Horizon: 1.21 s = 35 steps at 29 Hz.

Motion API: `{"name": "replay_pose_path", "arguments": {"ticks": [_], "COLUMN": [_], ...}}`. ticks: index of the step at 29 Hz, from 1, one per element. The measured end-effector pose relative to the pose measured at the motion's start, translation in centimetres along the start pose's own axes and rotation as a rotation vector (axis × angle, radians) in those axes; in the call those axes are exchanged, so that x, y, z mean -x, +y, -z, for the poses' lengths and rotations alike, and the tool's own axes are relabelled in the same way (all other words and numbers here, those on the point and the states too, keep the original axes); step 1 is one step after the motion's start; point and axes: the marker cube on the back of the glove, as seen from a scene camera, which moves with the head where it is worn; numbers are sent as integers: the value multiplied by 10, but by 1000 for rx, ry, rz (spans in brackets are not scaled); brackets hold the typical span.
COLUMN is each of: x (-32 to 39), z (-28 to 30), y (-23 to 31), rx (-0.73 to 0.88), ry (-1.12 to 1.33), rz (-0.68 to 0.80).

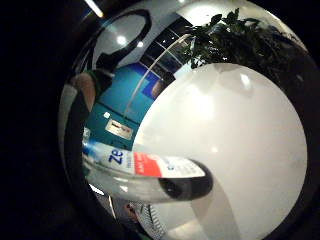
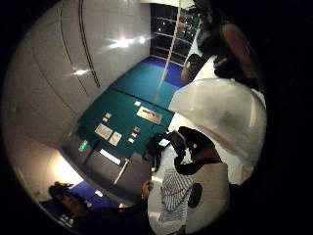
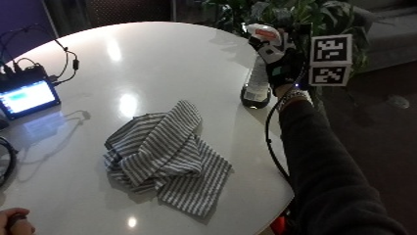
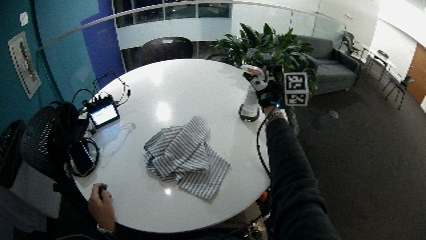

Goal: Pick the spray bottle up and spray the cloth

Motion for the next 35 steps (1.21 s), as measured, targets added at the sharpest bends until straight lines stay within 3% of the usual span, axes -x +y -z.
{"name": "replay_pose_path", "arguments": {"ticks": [8, 19, 23, 35], "x": [-4, 0, 13, 111], "z": [-24, -29, -34, -93], "y": [15, 27, 25, 47], "rx": [-31, -251, -131, 489], "ry": [-32, 169, 233, 398], "rz": [34, 221, 317, 664]}}
